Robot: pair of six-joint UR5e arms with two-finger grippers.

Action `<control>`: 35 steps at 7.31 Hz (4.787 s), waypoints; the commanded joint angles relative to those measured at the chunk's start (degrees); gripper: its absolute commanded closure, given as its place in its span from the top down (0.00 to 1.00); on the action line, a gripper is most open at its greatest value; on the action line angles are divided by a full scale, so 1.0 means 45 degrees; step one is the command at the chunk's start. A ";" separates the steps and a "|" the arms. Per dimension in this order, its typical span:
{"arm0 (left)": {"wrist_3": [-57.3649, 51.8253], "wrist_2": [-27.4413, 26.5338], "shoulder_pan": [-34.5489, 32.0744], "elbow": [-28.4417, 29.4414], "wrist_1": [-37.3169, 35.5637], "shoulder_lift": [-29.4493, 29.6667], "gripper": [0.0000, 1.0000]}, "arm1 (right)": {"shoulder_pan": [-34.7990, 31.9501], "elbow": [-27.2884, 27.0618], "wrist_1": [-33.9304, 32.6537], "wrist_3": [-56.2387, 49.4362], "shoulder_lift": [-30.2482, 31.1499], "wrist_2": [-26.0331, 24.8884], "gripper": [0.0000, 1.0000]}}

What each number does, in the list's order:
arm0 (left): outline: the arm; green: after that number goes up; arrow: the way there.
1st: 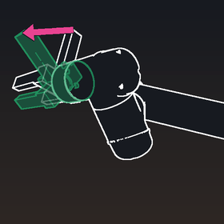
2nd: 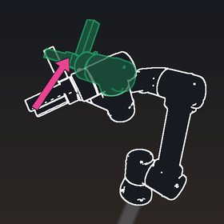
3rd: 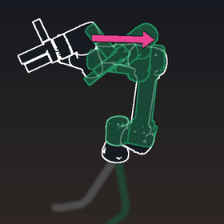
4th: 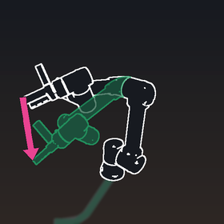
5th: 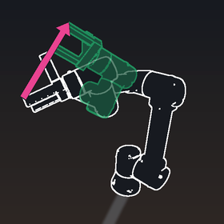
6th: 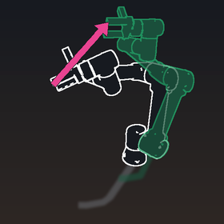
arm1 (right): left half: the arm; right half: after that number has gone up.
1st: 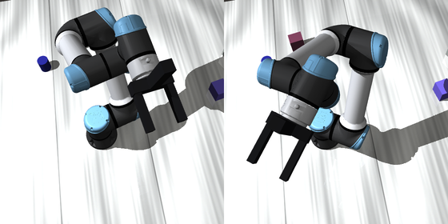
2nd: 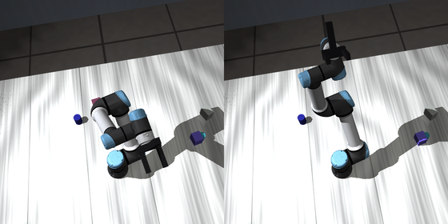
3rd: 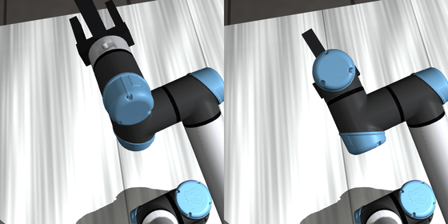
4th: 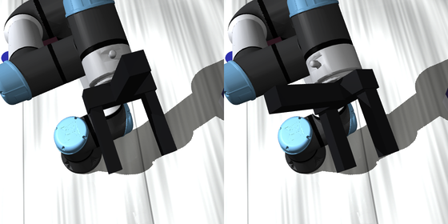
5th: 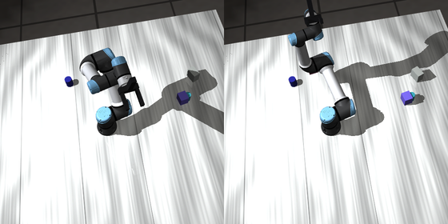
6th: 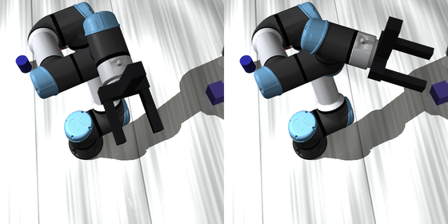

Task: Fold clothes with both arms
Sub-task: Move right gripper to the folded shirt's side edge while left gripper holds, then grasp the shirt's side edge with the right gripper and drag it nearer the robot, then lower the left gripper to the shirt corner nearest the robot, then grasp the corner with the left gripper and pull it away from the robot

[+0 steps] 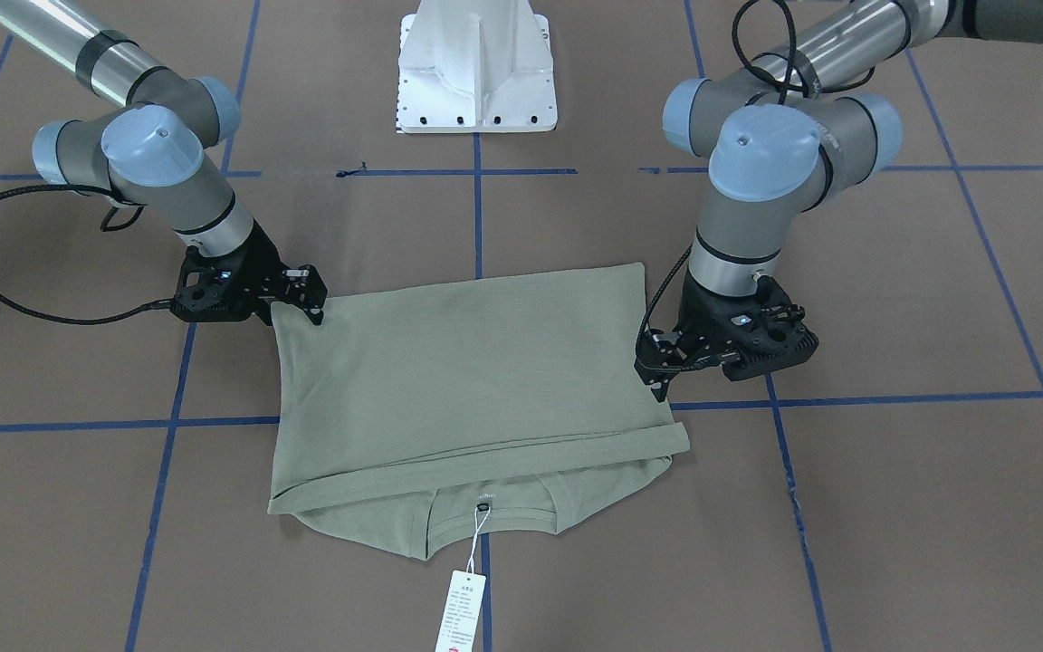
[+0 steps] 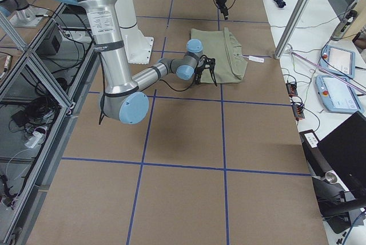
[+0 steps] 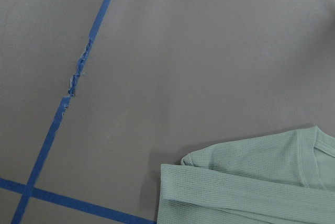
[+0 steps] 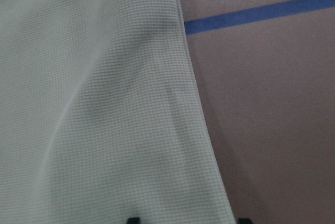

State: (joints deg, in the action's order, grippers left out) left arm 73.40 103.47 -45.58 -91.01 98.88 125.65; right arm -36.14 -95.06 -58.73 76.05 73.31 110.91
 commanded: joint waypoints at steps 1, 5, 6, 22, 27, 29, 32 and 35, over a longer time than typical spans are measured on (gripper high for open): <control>0.0017 0.0015 0.0013 0.0010 0.0000 0.0008 1.00 | -0.0055 -0.0395 0.0024 -0.0122 0.0211 0.0099 0.00; 0.0134 -0.0023 0.0032 -0.0107 0.0000 0.0027 1.00 | 0.1285 -0.3709 0.0005 0.0013 0.3775 0.0569 0.00; 0.0135 -0.0043 0.0032 -0.0166 0.0000 0.0027 1.00 | 0.2414 -0.4744 0.0005 0.0420 0.4734 0.0568 0.00; 0.8259 -0.0102 0.5384 -0.1533 0.0039 -0.0598 0.97 | 0.1645 -0.7059 0.0161 0.2651 0.5018 0.0392 1.00; 0.8065 -0.0102 0.5462 -0.1592 0.0137 -0.0617 0.00 | 0.1586 -0.7039 0.0161 0.2651 0.5037 0.0392 1.00; 0.8045 -0.0063 0.5423 -0.1748 0.0117 -0.0598 0.00 | 0.1528 -0.7039 0.0161 0.2651 0.5037 0.0373 1.00; 0.7405 -0.0102 0.3945 -0.1535 0.0078 -0.0617 0.00 | 0.1157 -0.7039 0.0161 0.2651 0.4998 0.0432 1.00; 0.5048 -0.1088 0.2204 -0.0659 0.0272 -0.0404 0.00 | 0.0883 -0.6942 0.0161 0.2651 0.4783 0.0354 1.00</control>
State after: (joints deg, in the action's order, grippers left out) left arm 101.18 101.88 -32.79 -96.01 99.50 123.18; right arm -31.72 -126.56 -58.01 87.98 95.23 112.60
